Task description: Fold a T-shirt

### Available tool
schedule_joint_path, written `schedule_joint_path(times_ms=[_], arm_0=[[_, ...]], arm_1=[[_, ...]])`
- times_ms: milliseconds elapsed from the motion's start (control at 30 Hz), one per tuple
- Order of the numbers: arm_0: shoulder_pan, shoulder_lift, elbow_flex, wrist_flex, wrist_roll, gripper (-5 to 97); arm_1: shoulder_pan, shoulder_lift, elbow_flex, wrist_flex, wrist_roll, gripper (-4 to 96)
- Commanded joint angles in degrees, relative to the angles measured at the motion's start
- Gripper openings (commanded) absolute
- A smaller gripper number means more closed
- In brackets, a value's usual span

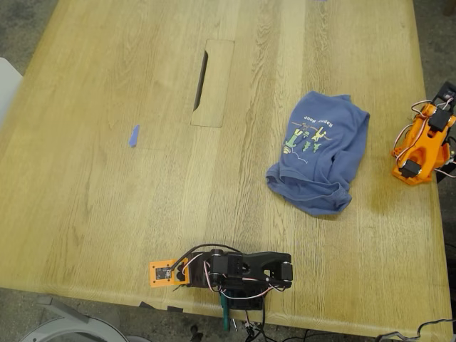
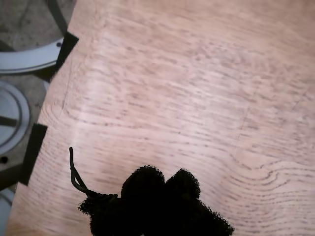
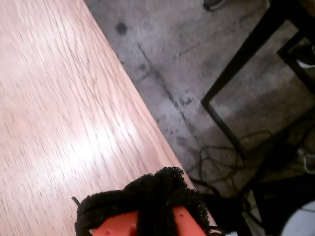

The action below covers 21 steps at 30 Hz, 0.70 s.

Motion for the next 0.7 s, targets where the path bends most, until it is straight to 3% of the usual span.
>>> schedule_joint_path(times_ms=[0, 167, 233, 367, 400, 467, 533, 667], arm_0=[[0.4, 6.9, -0.9, -5.6, 2.2, 0], [0.4, 6.9, -0.9, -5.4, 7.0, 0], [1.1, 6.9, -0.9, -5.1, 7.0, 0], [1.5, 6.9, -0.9, -5.5, 5.5, 0], [1.6, 6.9, -0.9, -5.6, 5.1, 0], [1.8, 6.9, -0.9, -5.9, 4.3, 0], [1.9, 6.9, -0.9, -6.0, 4.0, 0], [1.8, 6.9, -0.9, -6.0, 4.3, 0]], arm_1=[[1.0, 0.3, 4.0, -2.2, -0.3, 1.9], [1.9, 0.3, 4.0, -1.1, -0.3, 4.3], [0.6, 0.3, 4.0, -2.6, -1.6, 3.5], [-0.7, 0.3, 4.0, -5.4, -14.7, 1.1], [-1.0, 0.3, 4.0, -5.0, -15.2, 0.2], [-1.2, 0.3, 4.0, -4.6, -13.3, 0.2], [-1.1, 0.3, 4.0, -6.1, -7.7, 2.0], [-0.4, 0.3, 4.0, -5.9, -3.4, 2.5]])
